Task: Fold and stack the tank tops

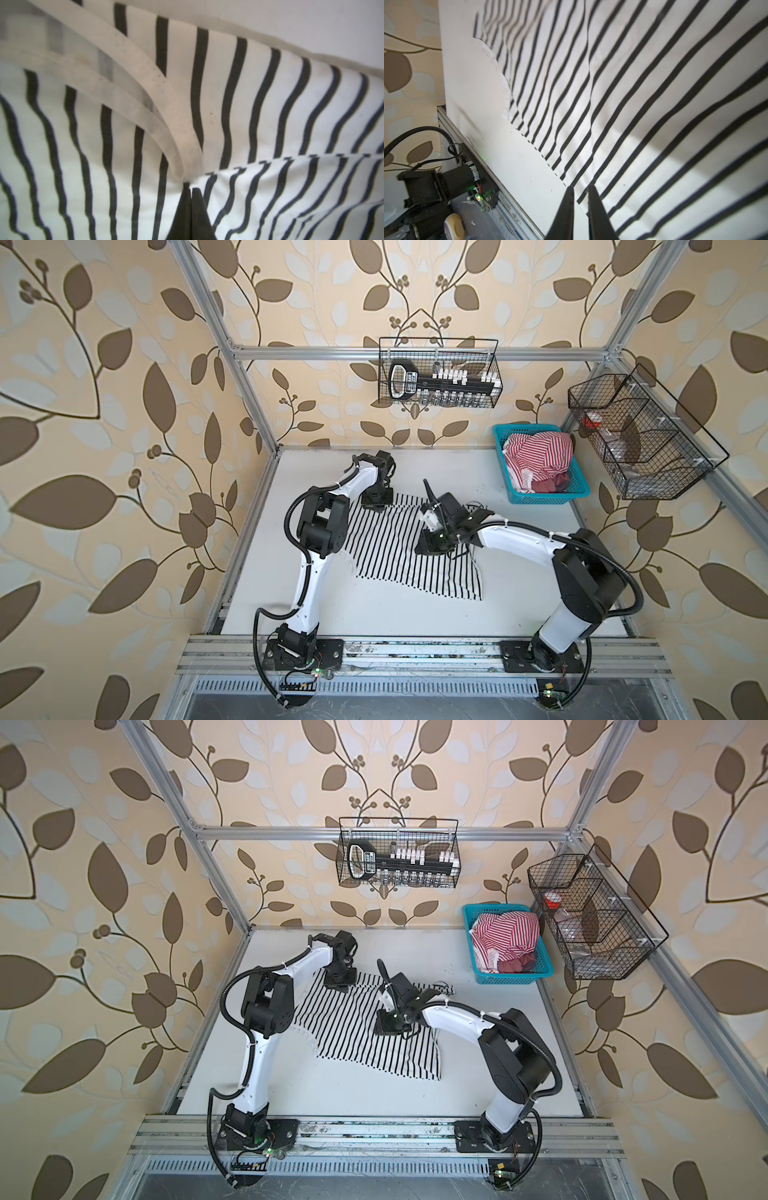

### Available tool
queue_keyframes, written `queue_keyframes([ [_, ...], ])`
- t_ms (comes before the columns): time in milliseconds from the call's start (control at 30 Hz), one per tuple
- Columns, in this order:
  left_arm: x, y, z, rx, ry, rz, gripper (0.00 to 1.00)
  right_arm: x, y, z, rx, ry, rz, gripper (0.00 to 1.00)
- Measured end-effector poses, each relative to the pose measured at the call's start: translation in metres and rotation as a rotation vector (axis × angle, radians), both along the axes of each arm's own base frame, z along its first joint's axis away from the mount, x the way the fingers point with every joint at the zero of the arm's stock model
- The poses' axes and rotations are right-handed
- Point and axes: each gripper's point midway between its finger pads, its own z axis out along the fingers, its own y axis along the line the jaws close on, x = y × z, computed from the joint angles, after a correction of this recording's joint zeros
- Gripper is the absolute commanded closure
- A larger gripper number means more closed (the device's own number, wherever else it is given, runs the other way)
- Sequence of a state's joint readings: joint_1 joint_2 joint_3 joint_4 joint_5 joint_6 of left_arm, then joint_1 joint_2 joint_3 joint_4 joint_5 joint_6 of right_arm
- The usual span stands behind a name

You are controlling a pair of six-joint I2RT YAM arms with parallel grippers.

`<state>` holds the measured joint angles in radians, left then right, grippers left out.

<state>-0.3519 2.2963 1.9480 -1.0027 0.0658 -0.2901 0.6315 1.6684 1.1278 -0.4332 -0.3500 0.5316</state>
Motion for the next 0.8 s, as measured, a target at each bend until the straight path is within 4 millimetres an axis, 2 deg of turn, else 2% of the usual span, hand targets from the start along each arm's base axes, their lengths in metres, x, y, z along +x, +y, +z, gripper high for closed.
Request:
queue_keyframes([
  [33, 0.000, 0.000, 0.006, -0.004, -0.011, 0.000, 0.99, 0.009, -0.006, 0.015, 0.005, -0.037, -0.013, 0.76],
  [100, 0.001, 0.000, 0.017, -0.008, -0.034, -0.001, 0.84, 0.025, -0.020, 0.041, 0.014, -0.107, -0.045, 0.76],
  [133, 0.001, 0.001, 0.023, -0.011, -0.049, -0.003, 0.81, 0.033, -0.030, 0.052, 0.016, -0.137, -0.067, 0.76],
  [233, 0.003, 0.002, 0.038, -0.013, -0.085, -0.004, 0.69, 0.046, -0.058, 0.064, 0.000, -0.172, -0.129, 0.76],
  [333, 0.007, 0.001, 0.043, -0.014, -0.098, -0.005, 0.58, 0.050, -0.077, 0.057, -0.024, -0.159, -0.167, 0.76],
  [433, 0.011, 0.000, 0.043, -0.015, -0.105, 0.000, 0.55, 0.044, -0.086, 0.042, -0.048, -0.123, -0.177, 0.76],
  [600, 0.017, -0.002, 0.033, -0.012, -0.098, 0.006, 0.56, 0.036, -0.092, 0.029, -0.067, -0.091, -0.174, 0.76],
  [800, 0.034, 0.000, 0.018, -0.002, -0.101, 0.032, 0.64, 0.030, -0.093, 0.020, -0.075, -0.071, -0.168, 0.78],
])
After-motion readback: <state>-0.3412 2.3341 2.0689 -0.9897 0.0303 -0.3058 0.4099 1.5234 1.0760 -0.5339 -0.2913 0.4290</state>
